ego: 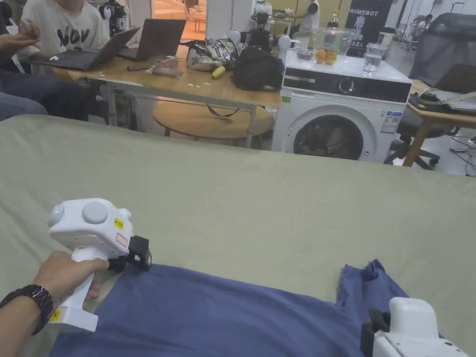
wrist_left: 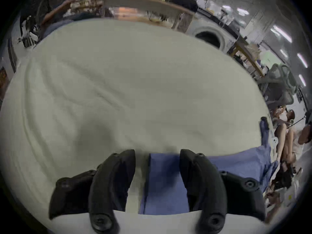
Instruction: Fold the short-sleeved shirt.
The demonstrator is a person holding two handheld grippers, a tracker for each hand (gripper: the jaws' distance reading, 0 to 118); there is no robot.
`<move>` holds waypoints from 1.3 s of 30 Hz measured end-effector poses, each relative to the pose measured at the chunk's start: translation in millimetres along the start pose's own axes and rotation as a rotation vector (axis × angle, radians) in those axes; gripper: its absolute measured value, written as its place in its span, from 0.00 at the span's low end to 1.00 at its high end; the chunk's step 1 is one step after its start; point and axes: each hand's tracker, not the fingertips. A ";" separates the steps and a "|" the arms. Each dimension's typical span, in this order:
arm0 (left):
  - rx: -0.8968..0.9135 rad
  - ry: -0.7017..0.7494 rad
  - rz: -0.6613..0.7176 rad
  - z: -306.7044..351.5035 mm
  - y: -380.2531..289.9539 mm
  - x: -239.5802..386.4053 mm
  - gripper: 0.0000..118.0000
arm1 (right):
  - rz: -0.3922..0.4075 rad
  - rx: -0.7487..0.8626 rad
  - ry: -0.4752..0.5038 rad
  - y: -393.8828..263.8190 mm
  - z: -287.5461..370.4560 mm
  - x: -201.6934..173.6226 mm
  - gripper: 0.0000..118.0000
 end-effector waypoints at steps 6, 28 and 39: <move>0.067 0.122 -0.127 8.4 -7.9 27.6 0.00 | -0.022 -0.055 -0.024 -2.5 -6.7 18.8 0.00; 0.331 -0.005 -0.107 88.1 -78.7 13.4 0.00 | -0.068 -0.601 0.003 58.6 -191.8 118.2 0.48; 0.341 -0.029 -0.079 100.0 -88.4 10.2 0.00 | -0.055 -0.457 0.050 68.6 -172.4 112.0 0.00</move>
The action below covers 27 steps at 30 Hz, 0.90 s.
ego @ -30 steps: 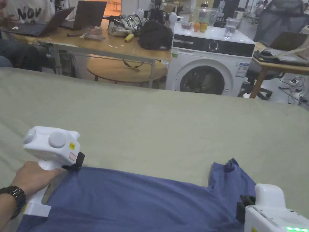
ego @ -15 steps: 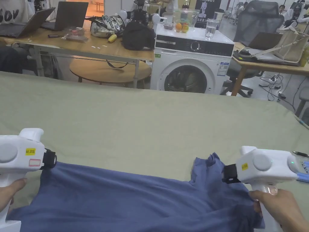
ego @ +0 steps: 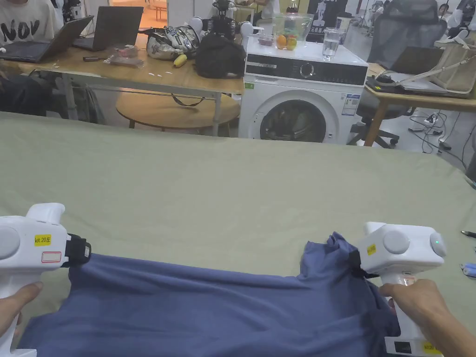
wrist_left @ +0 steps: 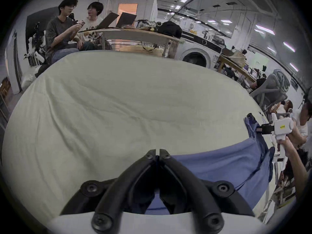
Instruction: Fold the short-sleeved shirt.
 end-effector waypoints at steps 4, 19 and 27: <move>0.018 -0.006 -0.008 16.0 -4.5 2.1 0.00 | -0.036 0.104 0.030 -10.7 46.4 2.8 0.00; 0.145 -0.074 0.041 128.0 -77.3 -4.6 0.00 | 0.023 0.260 0.020 -128.1 208.9 -1.4 0.00; 0.059 -0.086 0.031 145.5 -132.8 -15.6 0.00 | 0.090 0.150 -0.005 -200.7 223.2 -0.6 0.00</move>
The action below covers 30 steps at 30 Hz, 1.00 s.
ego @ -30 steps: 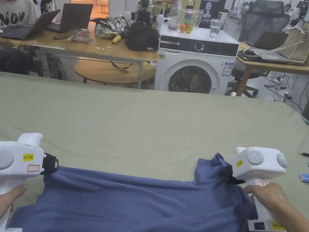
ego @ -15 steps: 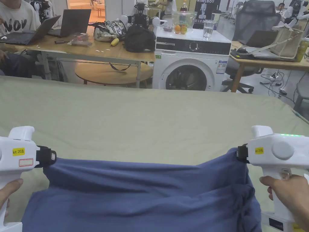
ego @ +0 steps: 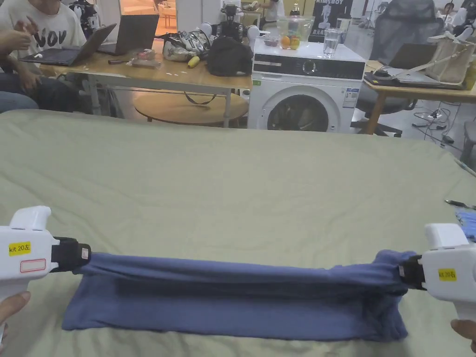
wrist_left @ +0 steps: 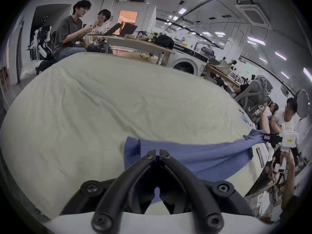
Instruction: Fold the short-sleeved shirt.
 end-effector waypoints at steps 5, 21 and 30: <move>-0.167 0.033 -0.003 -16.3 -32.0 -5.9 0.00 | 0.021 -0.130 -0.033 -32.1 -28.7 4.5 0.00; -0.212 0.085 0.039 -35.6 -35.7 11.7 0.32 | 0.054 -0.162 -0.174 -40.0 -49.4 -11.4 0.47; 0.178 0.107 -0.143 -33.6 -21.5 72.8 0.32 | -0.011 0.221 -0.115 1.7 -22.5 -67.7 0.47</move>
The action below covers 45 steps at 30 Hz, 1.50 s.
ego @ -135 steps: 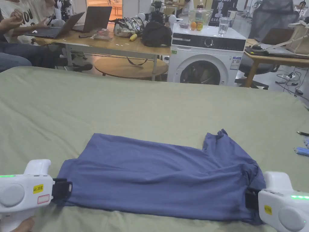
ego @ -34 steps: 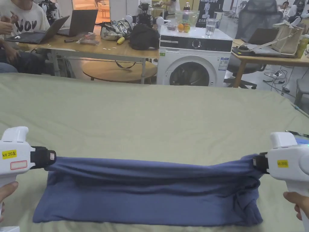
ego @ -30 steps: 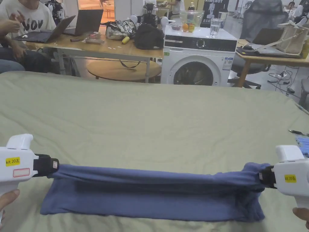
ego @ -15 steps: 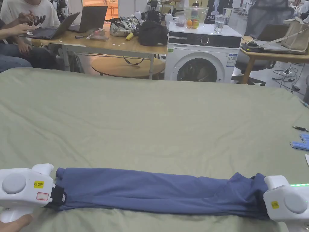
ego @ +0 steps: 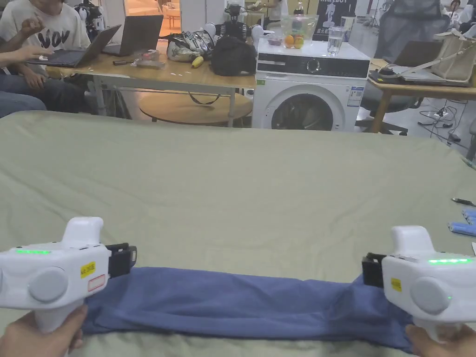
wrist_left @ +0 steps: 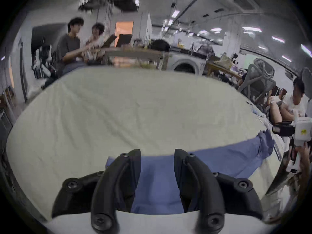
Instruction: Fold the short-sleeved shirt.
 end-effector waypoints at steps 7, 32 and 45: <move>0.329 0.135 -0.001 12.0 -1.7 26.6 0.21 | -0.128 0.415 -0.020 3.3 9.6 -41.4 0.32; -0.135 -0.289 0.410 22.4 -0.7 -132.3 0.49 | -0.009 0.417 0.152 32.9 0.6 -140.4 0.00; -0.376 -0.637 0.691 -46.9 -61.5 -175.2 0.50 | -0.010 0.317 0.190 21.9 -20.0 -138.7 0.00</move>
